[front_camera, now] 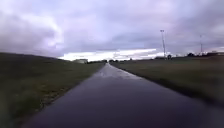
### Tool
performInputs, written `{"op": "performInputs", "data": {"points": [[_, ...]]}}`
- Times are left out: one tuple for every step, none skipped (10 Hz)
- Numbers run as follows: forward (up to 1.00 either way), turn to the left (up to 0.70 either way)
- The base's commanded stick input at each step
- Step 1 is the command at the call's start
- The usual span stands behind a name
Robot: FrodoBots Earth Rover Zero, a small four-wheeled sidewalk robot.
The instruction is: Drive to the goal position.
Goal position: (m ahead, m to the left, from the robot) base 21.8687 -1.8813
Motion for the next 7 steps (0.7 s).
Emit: {"op": "performInputs", "data": {"points": [[0.70,0.00],[0.70,0.00],[0.70,0.00],[0.70,0.00],[0.70,0.06],[0.70,0.25],[0.70,0.27]]}}
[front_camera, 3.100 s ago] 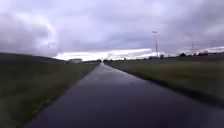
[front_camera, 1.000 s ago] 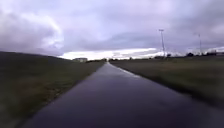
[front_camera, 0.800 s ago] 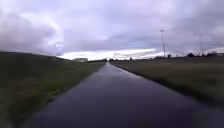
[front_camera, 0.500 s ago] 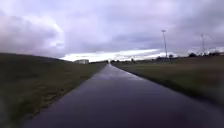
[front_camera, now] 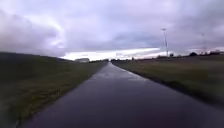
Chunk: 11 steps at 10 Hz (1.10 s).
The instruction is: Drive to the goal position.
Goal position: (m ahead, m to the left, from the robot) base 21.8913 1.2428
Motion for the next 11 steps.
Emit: {"op": "performInputs", "data": {"points": [[0.70,0.18],[0.70,0.00],[0.70,0.00],[0.70,0.00],[0.70,0.00],[0.70,0.00],[0.70,0.00],[0.70,0.00],[0.70,0.00],[0.70,0.00],[0.70,0.00]]}}
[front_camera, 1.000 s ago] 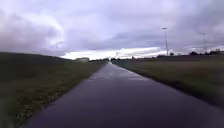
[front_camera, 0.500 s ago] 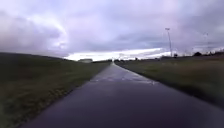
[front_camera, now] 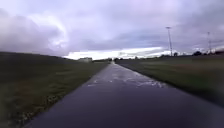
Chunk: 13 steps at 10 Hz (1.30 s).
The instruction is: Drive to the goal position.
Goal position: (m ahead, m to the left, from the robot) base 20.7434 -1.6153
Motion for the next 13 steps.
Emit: {"op": "performInputs", "data": {"points": [[0.70,0.00],[0.70,0.00],[0.70,0.00],[0.70,0.00],[0.70,0.00],[0.70,0.00],[0.70,0.00],[0.70,0.00],[0.70,0.00],[0.70,0.00],[0.70,0.00],[0.70,0.00],[0.70,0.00]]}}
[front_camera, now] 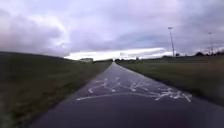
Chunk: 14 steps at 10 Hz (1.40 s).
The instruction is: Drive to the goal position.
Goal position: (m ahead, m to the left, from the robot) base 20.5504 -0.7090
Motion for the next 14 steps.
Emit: {"op": "performInputs", "data": {"points": [[0.70,0.00],[0.70,0.00],[0.70,0.00],[0.70,0.00],[0.70,0.00],[0.70,0.00],[0.70,0.00],[0.70,0.00],[0.70,0.00],[0.70,0.00],[0.70,0.00],[0.70,0.00],[0.70,0.00],[0.70,0.00]]}}
